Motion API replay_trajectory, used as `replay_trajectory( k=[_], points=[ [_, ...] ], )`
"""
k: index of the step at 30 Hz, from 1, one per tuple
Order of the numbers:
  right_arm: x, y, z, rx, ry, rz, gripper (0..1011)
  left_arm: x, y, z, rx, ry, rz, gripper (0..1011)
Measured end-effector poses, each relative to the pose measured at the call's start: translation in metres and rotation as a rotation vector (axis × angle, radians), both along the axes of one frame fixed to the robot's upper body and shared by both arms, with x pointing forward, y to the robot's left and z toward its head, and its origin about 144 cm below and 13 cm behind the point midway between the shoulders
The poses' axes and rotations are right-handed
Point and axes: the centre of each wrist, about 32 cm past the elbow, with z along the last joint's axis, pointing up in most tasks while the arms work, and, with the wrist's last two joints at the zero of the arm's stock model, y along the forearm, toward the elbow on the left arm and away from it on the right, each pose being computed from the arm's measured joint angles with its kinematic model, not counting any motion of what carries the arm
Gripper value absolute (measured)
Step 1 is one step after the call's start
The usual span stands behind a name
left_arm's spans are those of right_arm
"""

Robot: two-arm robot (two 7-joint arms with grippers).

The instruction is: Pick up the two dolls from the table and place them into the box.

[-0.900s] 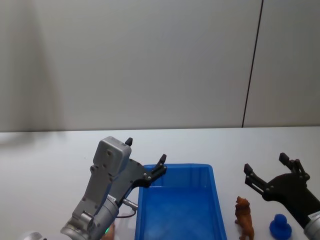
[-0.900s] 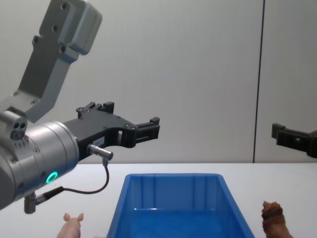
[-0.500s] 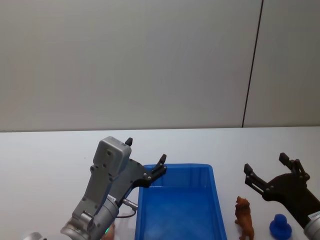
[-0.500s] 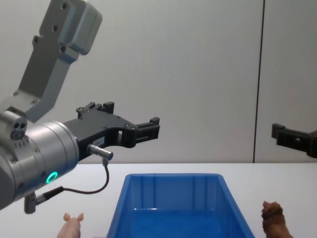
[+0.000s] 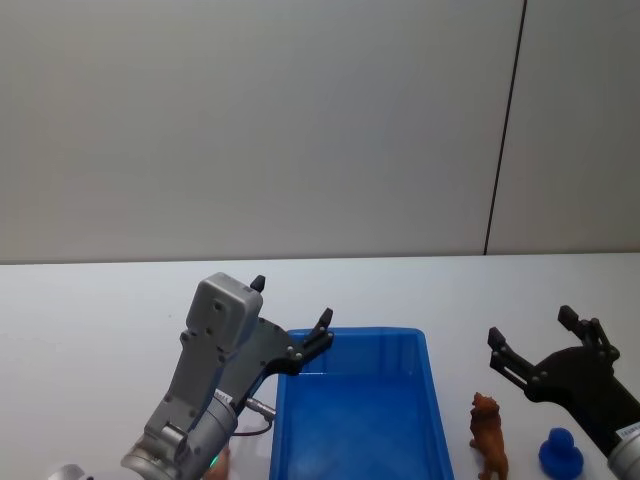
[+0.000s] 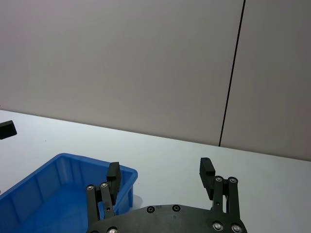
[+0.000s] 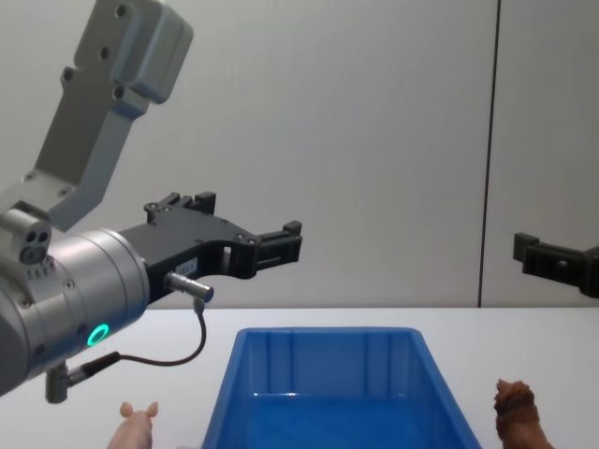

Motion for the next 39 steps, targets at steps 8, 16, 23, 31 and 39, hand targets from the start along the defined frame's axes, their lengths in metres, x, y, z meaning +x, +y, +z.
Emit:
replay_trajectory(
  k=[8,16,23,31,39],
  points=[
    [0.0,0.0,0.0,0.0,0.0,0.0,1001,0.0,0.0,0.0,0.0,0.0,0.0,1001],
    [0.0,0.0,0.0,0.0,0.0,0.0,1001,0.0,0.0,0.0,0.0,0.0,0.0,1001],
    [0.0,0.0,0.0,0.0,0.0,0.0,1001,-0.001,0.0,0.001,0.0,0.005,0.007,1001],
    [0.0,0.0,0.0,0.0,0.0,0.0,1001,-0.003,-0.001,0.006,-0.005,0.023,0.042,1001],
    [0.0,0.0,0.0,0.0,0.0,0.0,1001,-0.008,-0.002,0.011,-0.011,0.078,0.11,1001]
  ],
)
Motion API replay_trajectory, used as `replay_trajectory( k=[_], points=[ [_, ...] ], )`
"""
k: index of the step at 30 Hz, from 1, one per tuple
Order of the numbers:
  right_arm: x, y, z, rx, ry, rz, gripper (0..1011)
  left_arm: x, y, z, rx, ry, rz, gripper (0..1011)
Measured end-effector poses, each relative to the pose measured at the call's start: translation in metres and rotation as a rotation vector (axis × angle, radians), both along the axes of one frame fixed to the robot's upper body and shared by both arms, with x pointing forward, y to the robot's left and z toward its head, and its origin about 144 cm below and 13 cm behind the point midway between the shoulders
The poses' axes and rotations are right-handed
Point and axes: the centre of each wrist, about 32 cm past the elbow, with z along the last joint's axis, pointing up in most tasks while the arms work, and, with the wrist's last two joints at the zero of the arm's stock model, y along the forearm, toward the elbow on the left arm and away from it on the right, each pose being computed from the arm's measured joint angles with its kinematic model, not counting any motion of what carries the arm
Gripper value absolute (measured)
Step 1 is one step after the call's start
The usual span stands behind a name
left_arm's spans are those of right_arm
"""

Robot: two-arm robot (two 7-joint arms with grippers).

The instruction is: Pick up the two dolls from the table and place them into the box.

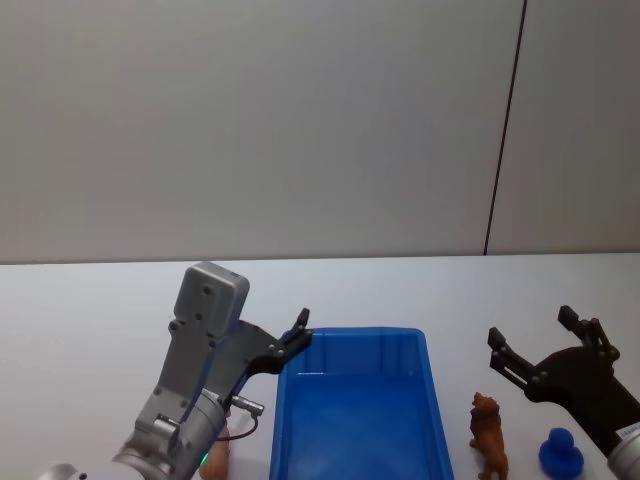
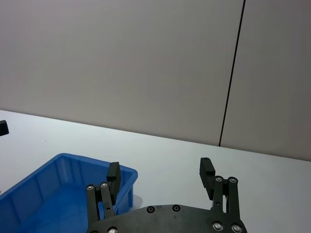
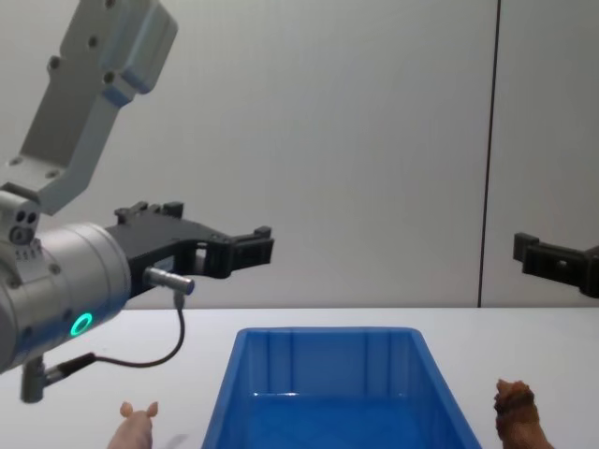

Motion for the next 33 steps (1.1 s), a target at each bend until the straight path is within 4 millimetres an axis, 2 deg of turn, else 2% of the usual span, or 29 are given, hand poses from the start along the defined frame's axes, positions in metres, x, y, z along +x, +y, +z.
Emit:
replay_trajectory(
  k=[14,33],
  points=[
    [0.0,0.0,0.0,0.0,0.0,0.0,1001,-0.012,0.006,0.003,0.002,0.139,0.119,1001],
    [0.0,0.0,0.0,0.0,0.0,0.0,1001,-0.023,0.01,-0.003,0.011,0.32,0.188,1001]
  ],
)
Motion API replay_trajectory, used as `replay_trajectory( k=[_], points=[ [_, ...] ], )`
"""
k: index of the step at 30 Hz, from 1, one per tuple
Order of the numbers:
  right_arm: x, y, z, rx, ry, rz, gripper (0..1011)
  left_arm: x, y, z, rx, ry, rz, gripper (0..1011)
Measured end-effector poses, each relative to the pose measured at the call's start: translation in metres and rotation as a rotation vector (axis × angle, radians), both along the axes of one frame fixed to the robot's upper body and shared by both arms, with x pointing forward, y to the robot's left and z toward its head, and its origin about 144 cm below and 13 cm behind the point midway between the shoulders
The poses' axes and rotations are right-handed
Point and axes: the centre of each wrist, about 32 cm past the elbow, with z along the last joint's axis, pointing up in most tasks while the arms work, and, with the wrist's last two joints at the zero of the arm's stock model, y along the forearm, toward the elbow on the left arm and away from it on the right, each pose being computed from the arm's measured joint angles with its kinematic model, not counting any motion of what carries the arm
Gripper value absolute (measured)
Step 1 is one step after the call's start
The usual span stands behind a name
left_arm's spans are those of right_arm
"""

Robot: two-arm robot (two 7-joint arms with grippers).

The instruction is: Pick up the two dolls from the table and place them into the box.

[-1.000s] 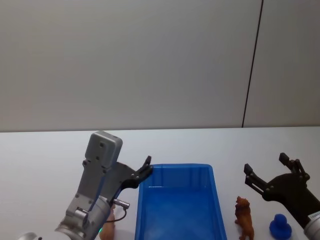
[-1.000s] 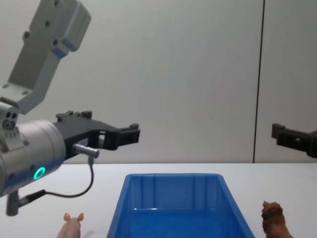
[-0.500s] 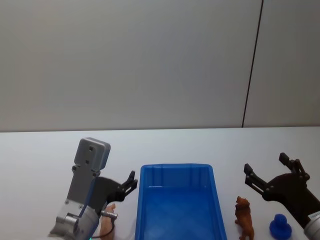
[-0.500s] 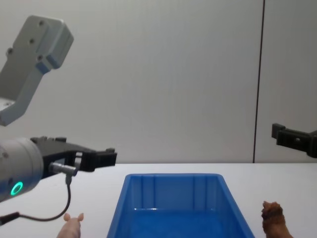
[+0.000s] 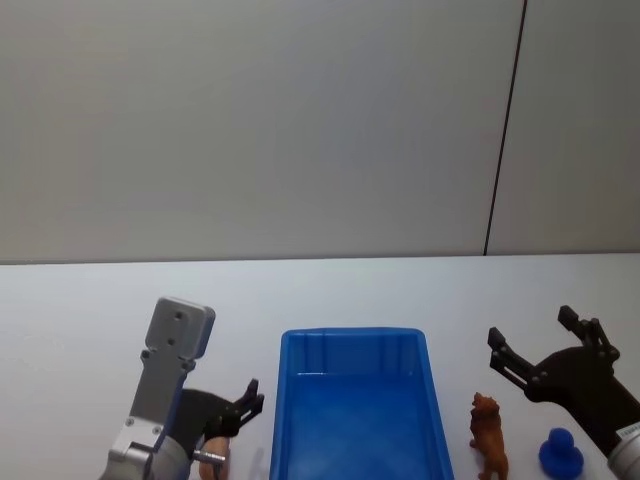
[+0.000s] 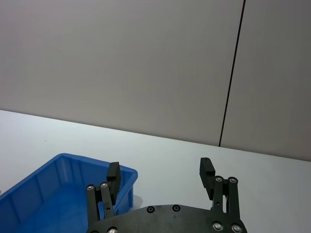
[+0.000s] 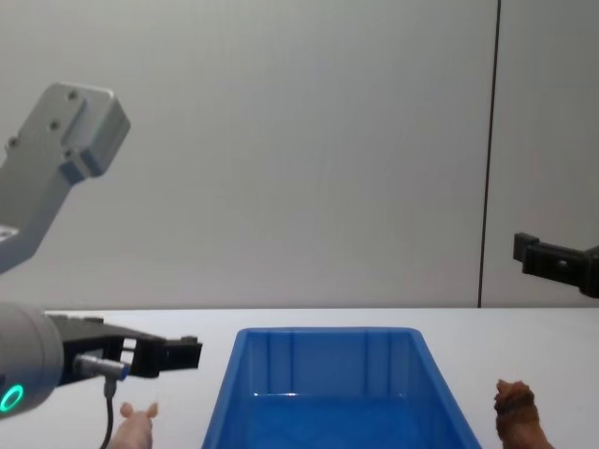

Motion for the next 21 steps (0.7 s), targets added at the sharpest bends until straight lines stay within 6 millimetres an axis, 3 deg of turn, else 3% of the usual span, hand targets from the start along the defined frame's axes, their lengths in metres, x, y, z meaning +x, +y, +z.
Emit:
replay_trajectory(
  k=[21],
  points=[
    [0.0,0.0,0.0,0.0,0.0,0.0,1001,0.004,0.003,-0.018,-0.006,0.138,0.031,1001]
  ],
)
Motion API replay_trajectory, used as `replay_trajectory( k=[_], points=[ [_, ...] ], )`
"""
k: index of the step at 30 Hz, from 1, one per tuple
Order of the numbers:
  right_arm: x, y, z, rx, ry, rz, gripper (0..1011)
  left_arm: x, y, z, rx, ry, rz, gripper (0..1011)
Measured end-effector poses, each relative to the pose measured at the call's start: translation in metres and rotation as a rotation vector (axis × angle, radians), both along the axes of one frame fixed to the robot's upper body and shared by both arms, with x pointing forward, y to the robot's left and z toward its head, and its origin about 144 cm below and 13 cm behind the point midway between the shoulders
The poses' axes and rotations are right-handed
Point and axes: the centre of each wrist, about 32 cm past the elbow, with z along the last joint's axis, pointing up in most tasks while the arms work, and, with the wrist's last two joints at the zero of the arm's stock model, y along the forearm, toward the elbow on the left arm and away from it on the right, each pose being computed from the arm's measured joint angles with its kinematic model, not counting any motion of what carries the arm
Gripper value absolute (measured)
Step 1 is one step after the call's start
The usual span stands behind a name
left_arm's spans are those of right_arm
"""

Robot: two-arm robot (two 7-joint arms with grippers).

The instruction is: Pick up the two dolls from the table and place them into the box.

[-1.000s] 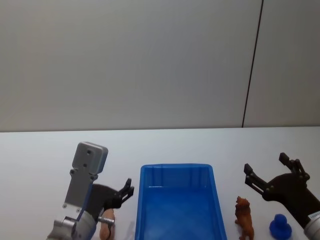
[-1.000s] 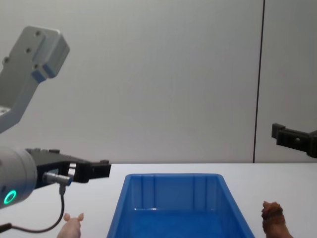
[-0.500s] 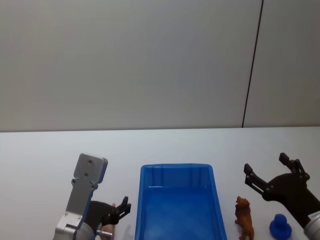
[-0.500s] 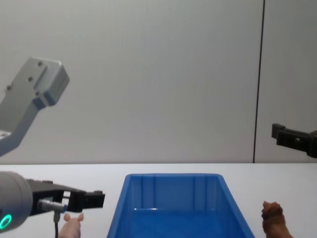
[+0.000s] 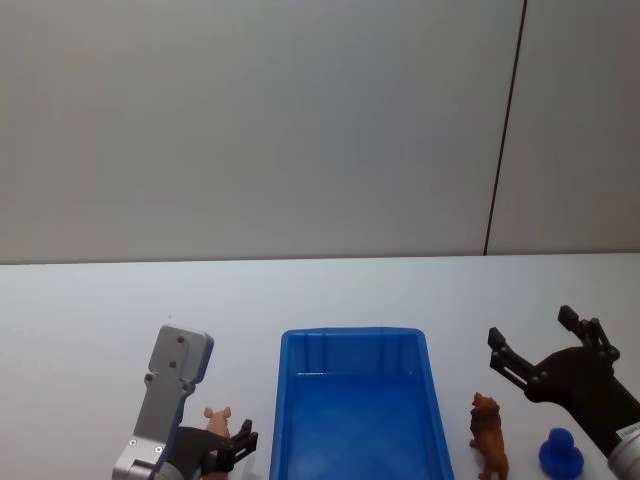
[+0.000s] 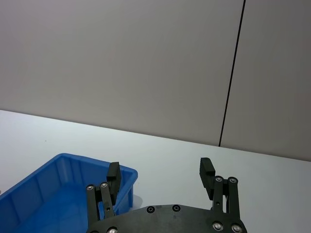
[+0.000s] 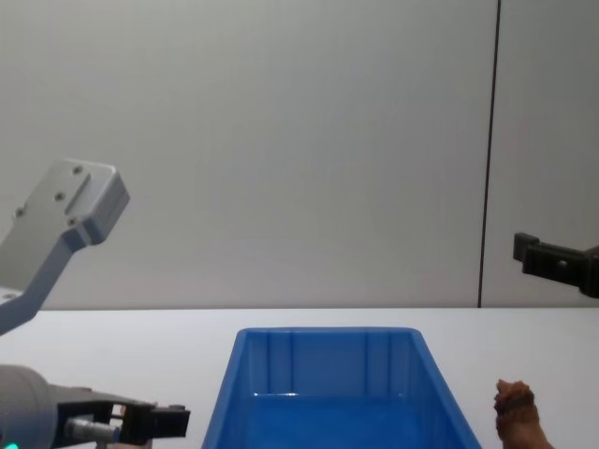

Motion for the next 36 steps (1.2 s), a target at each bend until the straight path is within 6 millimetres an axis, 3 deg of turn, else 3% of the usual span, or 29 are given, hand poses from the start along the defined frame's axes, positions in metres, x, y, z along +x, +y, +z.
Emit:
replay_trajectory(
  k=[9,18,27,28,36],
  points=[
    [0.0,0.0,0.0,0.0,0.0,0.0,1001,0.0007,0.0011,-0.004,-0.006,0.038,0.013,979],
    [0.0,0.0,0.0,0.0,0.0,0.0,1001,0.0009,0.0015,-0.007,-0.008,0.069,0.025,758],
    [0.0,0.0,0.0,0.0,0.0,0.0,1001,0.0004,0.0009,-0.0096,-0.015,0.089,0.03,461],
    [0.0,0.0,0.0,0.0,0.0,0.0,1001,0.0004,0.0009,-0.0096,-0.015,0.089,0.03,394],
    [0.0,0.0,0.0,0.0,0.0,0.0,1001,-0.0001,0.0001,-0.0108,-0.025,0.088,0.028,354]
  ],
)
